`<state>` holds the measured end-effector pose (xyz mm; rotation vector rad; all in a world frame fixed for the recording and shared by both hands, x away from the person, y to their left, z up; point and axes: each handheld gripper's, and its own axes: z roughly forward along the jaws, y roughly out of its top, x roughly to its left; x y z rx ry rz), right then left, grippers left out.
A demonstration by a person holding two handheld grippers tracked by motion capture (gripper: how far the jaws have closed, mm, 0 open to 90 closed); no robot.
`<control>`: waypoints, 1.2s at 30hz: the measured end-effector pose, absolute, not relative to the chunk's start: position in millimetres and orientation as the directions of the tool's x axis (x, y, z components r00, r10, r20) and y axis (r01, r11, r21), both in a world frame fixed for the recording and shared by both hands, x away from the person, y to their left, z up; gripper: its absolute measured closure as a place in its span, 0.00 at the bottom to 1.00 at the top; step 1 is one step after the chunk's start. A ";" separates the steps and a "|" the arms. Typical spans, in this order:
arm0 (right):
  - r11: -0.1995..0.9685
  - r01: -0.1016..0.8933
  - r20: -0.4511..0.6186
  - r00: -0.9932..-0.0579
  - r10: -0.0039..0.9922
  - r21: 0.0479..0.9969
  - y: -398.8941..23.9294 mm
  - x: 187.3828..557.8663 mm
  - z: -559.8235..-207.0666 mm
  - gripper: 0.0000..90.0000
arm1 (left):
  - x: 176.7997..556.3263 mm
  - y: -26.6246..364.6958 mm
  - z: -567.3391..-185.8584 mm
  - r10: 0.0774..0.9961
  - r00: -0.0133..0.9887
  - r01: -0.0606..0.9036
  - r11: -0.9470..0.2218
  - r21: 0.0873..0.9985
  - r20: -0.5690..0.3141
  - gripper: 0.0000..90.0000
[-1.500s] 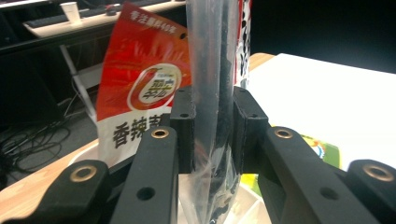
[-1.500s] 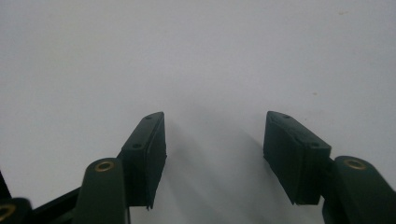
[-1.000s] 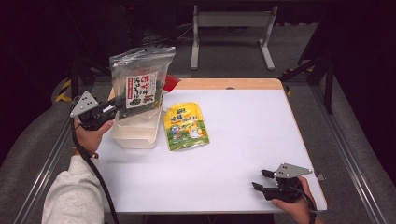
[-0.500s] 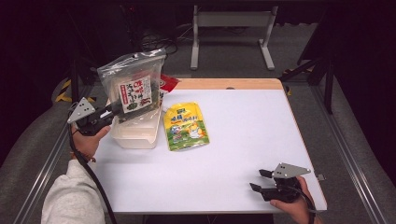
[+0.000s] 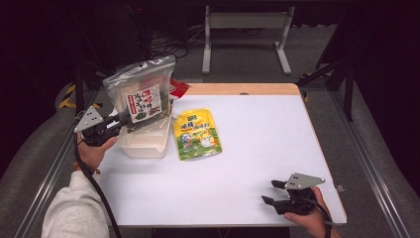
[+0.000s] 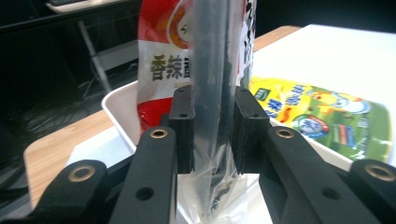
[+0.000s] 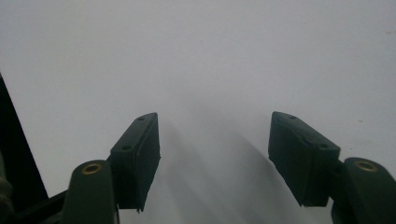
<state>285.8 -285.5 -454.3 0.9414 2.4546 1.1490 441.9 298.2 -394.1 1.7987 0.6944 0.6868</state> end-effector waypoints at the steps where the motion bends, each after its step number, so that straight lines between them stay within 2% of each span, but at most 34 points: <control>1: 0.474 0.444 0.030 -0.753 0.658 0.761 -285.0 286.3 -454.6 0.38 | 441.7 295.9 -394.3 0.731 0.670 0.140 -0.297 0.945 0.130 0.82; 9: 0.479 0.447 0.036 -0.758 0.651 0.755 -283.7 286.8 -456.6 0.38 | 443.3 283.3 -377.8 0.720 0.669 0.103 -0.335 0.936 0.184 0.82; 13: 0.476 0.447 0.039 -0.759 0.650 0.757 -284.1 286.0 -456.8 0.37 | 453.1 275.0 -363.5 0.675 0.695 0.043 -0.381 0.924 0.246 0.81; 17: 0.477 0.449 0.042 -0.759 0.650 0.755 -285.2 285.9 -457.4 0.38 | 460.6 276.3 -362.6 0.659 0.702 0.013 -0.390 0.921 0.270 0.82; 25: 0.468 0.457 0.058 -0.759 0.648 0.756 -286.0 284.4 -458.6 0.38 | 468.6 296.6 -385.2 0.670 0.716 0.056 -0.338 0.940 0.198 0.81; 36: 0.463 0.457 0.066 -0.762 0.644 0.760 -284.8 285.4 -457.7 0.38 | 459.7 303.1 -407.6 0.682 0.711 0.096 -0.335 0.937 0.171 0.81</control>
